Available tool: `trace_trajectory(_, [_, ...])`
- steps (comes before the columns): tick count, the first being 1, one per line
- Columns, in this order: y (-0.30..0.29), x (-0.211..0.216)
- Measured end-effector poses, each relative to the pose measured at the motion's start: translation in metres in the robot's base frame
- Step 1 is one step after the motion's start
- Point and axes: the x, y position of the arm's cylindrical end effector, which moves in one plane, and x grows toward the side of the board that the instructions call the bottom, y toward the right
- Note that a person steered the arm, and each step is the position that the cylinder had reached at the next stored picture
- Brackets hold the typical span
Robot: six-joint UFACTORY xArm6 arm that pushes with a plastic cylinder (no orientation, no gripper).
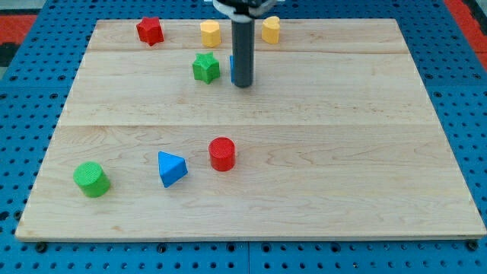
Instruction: Push the yellow hexagon and blue cube right a bit
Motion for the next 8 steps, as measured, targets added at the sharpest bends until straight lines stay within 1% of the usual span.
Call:
trace_trajectory(2, [0.000,-0.072])
trace_trajectory(3, [-0.022,-0.057])
trace_trajectory(4, [-0.072,-0.074])
trace_trajectory(5, [-0.101,-0.095])
trace_trajectory(7, [-0.067,-0.109])
trace_trajectory(8, [-0.088,-0.136])
